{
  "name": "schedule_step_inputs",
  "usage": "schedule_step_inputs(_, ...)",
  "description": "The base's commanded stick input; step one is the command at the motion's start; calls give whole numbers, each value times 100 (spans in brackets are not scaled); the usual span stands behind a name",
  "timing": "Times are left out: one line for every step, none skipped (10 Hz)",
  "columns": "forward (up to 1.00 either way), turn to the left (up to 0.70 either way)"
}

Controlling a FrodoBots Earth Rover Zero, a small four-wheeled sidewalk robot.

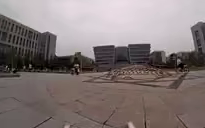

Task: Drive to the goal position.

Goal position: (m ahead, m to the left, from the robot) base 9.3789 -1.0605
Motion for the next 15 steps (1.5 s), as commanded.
schedule_step_inputs(70, 1)
schedule_step_inputs(70, 1)
schedule_step_inputs(70, 1)
schedule_step_inputs(70, 1)
schedule_step_inputs(70, 1)
schedule_step_inputs(70, 1)
schedule_step_inputs(70, 1)
schedule_step_inputs(70, 1)
schedule_step_inputs(70, 1)
schedule_step_inputs(70, 1)
schedule_step_inputs(70, 1)
schedule_step_inputs(70, 1)
schedule_step_inputs(70, 1)
schedule_step_inputs(70, 1)
schedule_step_inputs(70, 1)
